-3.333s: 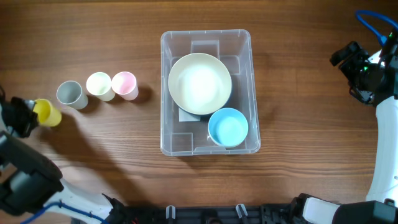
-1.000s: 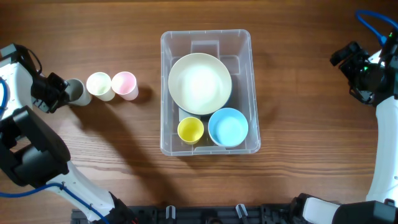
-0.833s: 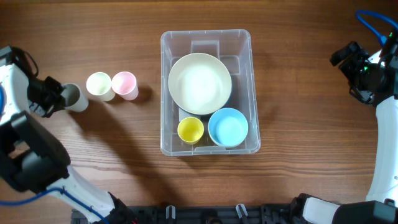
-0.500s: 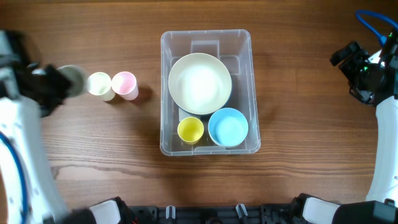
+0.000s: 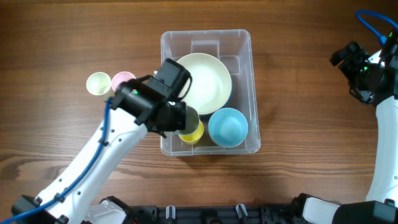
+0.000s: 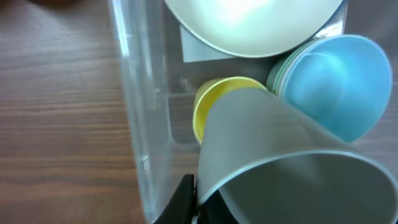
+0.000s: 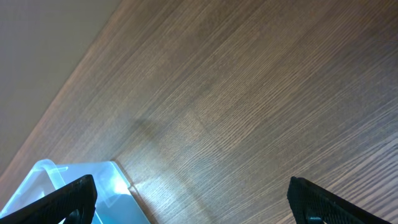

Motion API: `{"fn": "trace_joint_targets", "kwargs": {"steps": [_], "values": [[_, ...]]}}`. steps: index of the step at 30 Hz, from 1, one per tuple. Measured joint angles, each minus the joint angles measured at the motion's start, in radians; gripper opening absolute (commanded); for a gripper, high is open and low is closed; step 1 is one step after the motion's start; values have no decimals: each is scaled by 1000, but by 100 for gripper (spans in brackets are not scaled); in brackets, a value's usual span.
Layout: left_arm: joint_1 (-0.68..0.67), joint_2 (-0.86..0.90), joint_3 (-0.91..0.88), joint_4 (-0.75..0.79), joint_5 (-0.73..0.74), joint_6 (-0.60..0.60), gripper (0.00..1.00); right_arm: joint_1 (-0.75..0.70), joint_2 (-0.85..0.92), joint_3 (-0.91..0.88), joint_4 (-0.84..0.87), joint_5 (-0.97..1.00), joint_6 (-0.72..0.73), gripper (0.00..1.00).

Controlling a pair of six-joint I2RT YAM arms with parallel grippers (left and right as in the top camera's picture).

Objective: Pack container
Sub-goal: 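Carry the grey cup into the bin, drop it into the yellow cup, then move the left gripper to the cream cup and grasp it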

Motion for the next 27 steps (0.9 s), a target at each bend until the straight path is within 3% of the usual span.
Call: {"fn": "trace_joint_targets", "kwargs": {"steps": [2,3,4,7,9,11,15,20,24,27], "values": [[-20,5,-55,42,1,-6,15,0,0,0,0,0,0,100],[-26,6,-80,64,1,-7,35,0,0,0,0,0,0,100],[-31,6,-108,89,3,-14,49,0,0,0,0,0,0,100],[-33,13,-144,121,0,-21,54,0,0,0,0,0,0,100],[-7,13,-120,107,-5,-26,72,0,0,0,0,0,3,100],[48,11,-56,55,-22,-28,83,0,0,0,0,0,3,100],[281,-35,52,63,-111,-31,88,0,0,0,0,0,3,100],[685,-19,60,98,-154,-33,79,0,0,0,0,0,3,99],[895,106,61,204,-30,15,75,0,0,0,0,0,3,99],[949,238,60,259,58,54,70,0,0,0,0,0,3,100]]}}
